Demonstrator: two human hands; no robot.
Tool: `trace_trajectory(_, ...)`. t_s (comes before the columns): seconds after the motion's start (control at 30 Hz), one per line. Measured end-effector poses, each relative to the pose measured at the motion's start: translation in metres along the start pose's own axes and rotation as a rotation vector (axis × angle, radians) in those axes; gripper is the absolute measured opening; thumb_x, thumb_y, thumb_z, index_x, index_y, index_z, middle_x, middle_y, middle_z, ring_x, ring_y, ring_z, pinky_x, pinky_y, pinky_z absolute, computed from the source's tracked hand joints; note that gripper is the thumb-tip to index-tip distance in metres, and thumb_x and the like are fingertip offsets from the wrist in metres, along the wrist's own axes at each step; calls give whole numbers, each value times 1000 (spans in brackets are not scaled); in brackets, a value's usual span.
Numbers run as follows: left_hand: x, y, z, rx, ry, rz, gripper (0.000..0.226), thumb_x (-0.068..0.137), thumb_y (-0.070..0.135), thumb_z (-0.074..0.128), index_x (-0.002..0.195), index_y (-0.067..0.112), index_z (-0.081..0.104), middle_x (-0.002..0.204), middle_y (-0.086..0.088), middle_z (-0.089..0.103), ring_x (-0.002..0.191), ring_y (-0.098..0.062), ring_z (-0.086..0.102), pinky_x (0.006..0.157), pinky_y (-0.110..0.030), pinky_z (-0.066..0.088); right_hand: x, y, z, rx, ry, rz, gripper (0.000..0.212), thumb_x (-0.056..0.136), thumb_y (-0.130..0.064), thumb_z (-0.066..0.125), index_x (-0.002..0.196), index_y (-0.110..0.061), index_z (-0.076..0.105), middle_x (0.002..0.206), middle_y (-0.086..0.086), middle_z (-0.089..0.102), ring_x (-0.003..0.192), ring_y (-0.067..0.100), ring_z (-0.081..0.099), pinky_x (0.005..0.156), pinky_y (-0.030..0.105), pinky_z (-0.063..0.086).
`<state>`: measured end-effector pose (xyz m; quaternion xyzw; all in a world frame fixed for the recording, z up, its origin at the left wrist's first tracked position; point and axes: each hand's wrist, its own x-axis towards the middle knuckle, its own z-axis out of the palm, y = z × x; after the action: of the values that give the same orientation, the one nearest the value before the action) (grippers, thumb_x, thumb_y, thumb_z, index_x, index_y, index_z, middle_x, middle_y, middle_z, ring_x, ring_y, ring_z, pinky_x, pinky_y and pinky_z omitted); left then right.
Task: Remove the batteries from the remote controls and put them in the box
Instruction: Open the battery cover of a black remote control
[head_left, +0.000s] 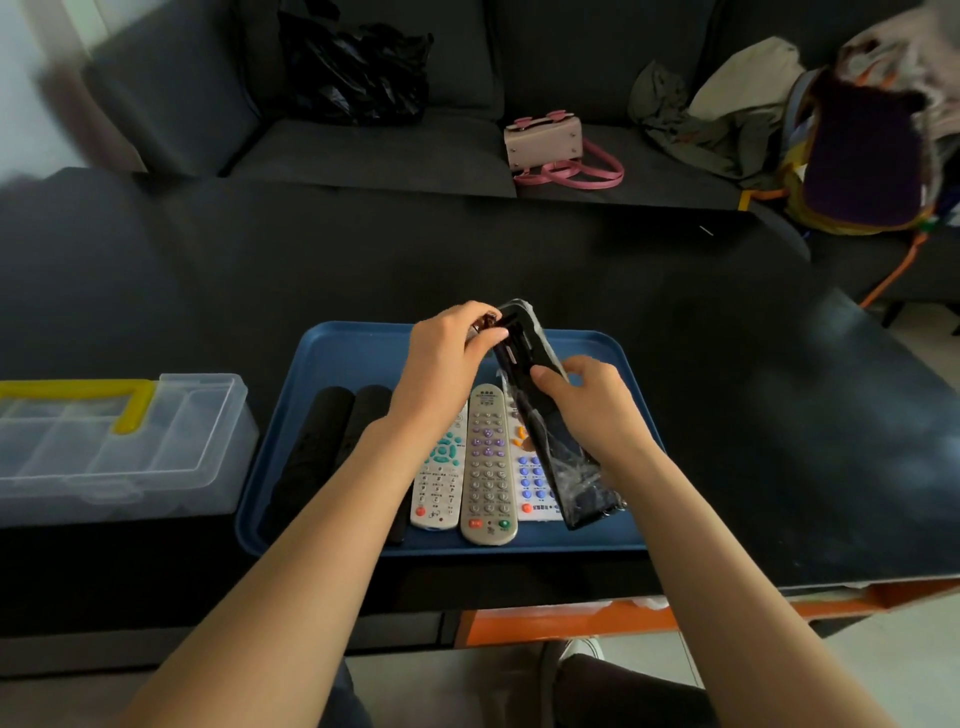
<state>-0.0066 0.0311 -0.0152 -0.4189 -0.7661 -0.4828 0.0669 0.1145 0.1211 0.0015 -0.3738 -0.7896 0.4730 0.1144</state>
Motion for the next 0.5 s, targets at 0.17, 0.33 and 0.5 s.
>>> trace_trajectory(0.17, 0, 7, 10, -140, -87, -290, 24, 97, 26, 44, 101, 10, 61, 86, 7, 63, 78, -1, 55, 65, -9, 39, -2, 6, -7, -10, 35, 11, 32, 96, -28, 48, 126, -15, 48, 103, 7, 64, 85, 21, 66, 75, 42, 57)
trace_trajectory(0.33, -4, 12, 23, -267, -203, -396, 25, 100, 28, 34, 102, 16, 56, 82, 5, 65, 76, -5, 60, 70, -20, 46, -1, 18, -17, -89, 133, -21, 27, 99, -22, 44, 123, -9, 44, 93, -2, 54, 71, 9, 54, 53, 22, 45)
trace_trajectory(0.5, -14, 14, 30, -302, -247, -417, 23, 99, 21, 38, 106, 10, 57, 99, -8, 68, 80, -15, 68, 74, -30, 57, 4, 29, -17, -151, 99, 6, 28, 98, -20, 48, 119, -4, 54, 106, 11, 63, 87, 20, 62, 62, 27, 48)
